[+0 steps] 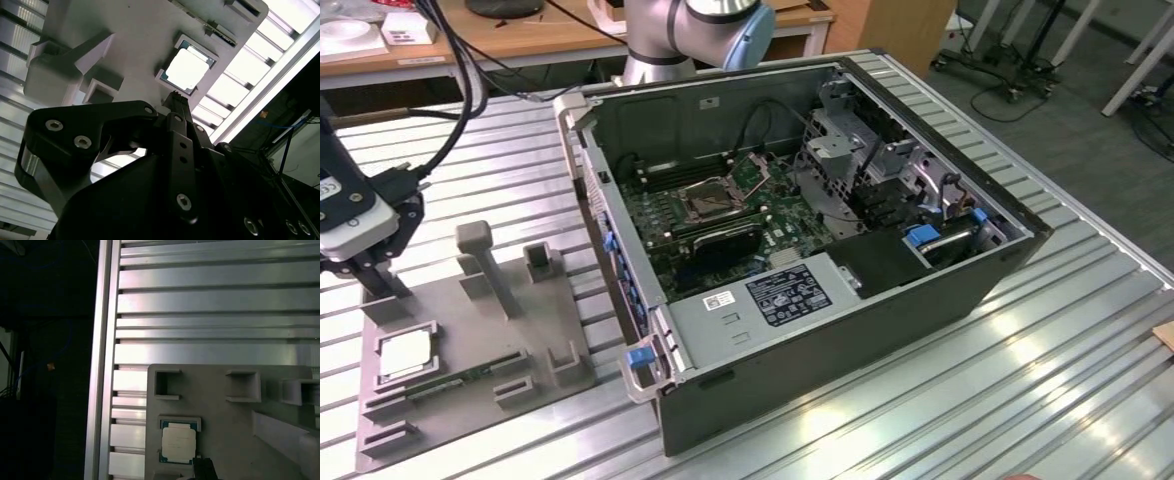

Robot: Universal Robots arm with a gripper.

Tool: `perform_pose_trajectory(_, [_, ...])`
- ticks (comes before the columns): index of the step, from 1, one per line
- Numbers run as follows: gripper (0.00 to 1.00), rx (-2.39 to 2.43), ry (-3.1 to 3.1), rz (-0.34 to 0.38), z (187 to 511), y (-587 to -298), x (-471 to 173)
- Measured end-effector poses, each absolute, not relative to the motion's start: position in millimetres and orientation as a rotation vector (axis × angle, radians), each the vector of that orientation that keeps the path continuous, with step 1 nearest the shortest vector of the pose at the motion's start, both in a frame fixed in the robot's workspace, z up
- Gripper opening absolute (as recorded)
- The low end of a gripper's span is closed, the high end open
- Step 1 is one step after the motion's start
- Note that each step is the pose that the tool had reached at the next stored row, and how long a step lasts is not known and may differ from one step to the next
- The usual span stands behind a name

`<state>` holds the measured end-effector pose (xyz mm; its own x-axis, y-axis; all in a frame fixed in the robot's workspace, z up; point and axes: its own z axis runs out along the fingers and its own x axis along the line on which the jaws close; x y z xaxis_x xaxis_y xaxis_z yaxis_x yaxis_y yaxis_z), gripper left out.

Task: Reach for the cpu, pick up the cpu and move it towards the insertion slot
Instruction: 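Reach for the cpu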

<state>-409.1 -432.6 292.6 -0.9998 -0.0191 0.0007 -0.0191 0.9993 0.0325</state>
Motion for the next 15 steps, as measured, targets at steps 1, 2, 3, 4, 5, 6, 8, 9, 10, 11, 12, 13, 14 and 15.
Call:
perform_pose_trajectory(1, [0.11,0.030,-3.140,-0.051,292.1,-432.7,-409.3])
perform_pose_trajectory(2, [0.11,0.030,-3.140,-0.051,291.6,-432.7,-409.6])
perform_pose_trajectory(3, [0.11,0.030,-3.140,-0.051,291.2,-432.8,-409.8])
perform_pose_trajectory(4, [0.11,0.030,-3.140,-0.051,290.7,-432.8,-410.0])
perform_pose_trajectory(5, [0.11,0.030,-3.140,-0.051,290.3,-432.9,-410.3])
perform_pose_trajectory(6, [0.11,0.030,-3.140,-0.051,289.9,-433.0,-410.4])
perform_pose_trajectory(8, [0.11,0.030,-3.140,-0.050,289.0,-433.0,-410.9])
perform_pose_trajectory(9, [0.11,0.030,-3.140,-0.050,288.6,-433.0,-411.2])
perform_pose_trajectory(10, [0.11,0.030,-3.140,-0.050,288.2,-433.1,-411.4])
perform_pose_trajectory(11, [0.11,0.030,-3.140,-0.050,287.8,-433.1,-411.5])
perform_pose_trajectory(12, [0.11,0.030,-3.140,-0.050,287.4,-433.1,-411.7])
perform_pose_trajectory(13, [0.11,0.030,-3.140,-0.050,287.2,-433.2,-411.8])
perform_pose_trajectory(14, [0.11,0.030,-3.140,-0.050,286.9,-433.1,-411.8])
perform_pose_trajectory(15, [0.11,0.030,-3.140,-0.049,286.6,-433.2,-411.9])
